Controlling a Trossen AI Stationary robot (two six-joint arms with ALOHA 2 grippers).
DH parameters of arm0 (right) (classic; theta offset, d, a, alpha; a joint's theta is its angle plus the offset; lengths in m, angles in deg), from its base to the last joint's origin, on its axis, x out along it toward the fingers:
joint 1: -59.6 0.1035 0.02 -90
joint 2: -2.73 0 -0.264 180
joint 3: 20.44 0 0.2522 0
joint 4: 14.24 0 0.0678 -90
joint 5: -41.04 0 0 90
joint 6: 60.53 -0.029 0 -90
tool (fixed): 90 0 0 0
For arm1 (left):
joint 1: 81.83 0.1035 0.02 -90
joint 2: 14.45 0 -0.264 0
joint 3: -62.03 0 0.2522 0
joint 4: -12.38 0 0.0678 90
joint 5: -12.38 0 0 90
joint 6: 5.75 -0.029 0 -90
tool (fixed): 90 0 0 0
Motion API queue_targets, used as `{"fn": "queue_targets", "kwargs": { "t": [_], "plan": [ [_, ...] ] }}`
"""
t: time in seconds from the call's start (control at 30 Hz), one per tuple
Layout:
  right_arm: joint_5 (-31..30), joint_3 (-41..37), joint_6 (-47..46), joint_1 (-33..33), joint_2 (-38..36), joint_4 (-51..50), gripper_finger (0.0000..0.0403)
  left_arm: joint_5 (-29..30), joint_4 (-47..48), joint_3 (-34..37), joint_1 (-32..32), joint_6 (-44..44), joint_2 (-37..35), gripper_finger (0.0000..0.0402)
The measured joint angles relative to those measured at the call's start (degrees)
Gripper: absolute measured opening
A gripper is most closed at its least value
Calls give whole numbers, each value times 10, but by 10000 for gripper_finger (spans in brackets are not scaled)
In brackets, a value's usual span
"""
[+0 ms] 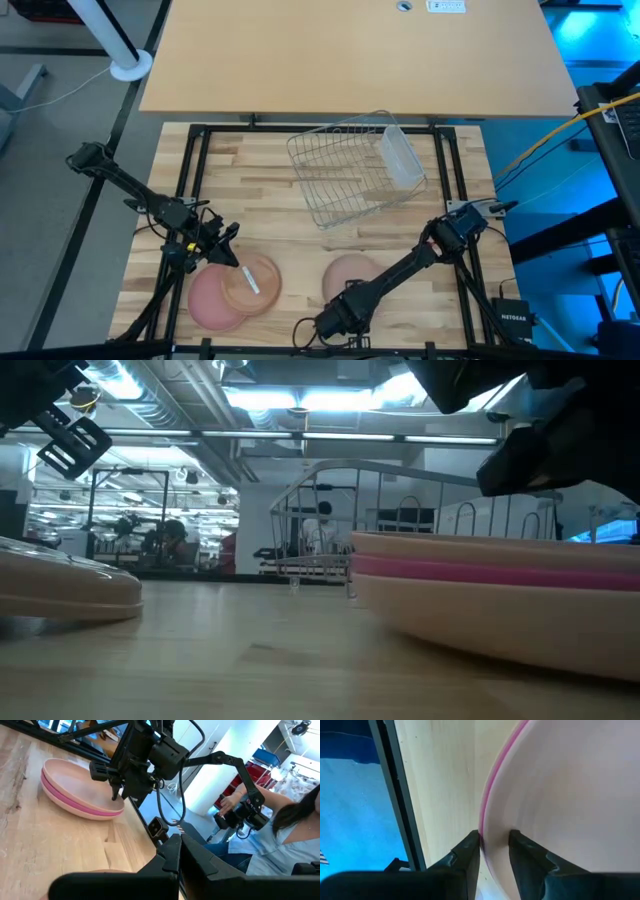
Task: Sort dishes
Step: Put the brown plate into the dish rack
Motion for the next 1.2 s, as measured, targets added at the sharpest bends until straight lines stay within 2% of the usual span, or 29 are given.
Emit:
{"fn": "queue_targets", "kwargs": {
  "t": [0.13,0.37,0.63,0.73,0.9,1.2],
  "plan": [
    [2,1,0,0,0,3,104,0,0,0,0,0,0,0],
    [47,2,-6,-2,2,10,110,0,0,0,0,0,0,0],
    [71,1,-49,-13,3,12,180,0,0,0,0,0,0,0],
    [86,1,-69,-21,3,11,195,0,0,0,0,0,0,0],
    [107,1,-83,-32,1,10,197,4,0,0,0,0,0,0],
    [106,10,-95,-30,-15,1,197,5,-1,0,0,0,0,0]
  ]
}}
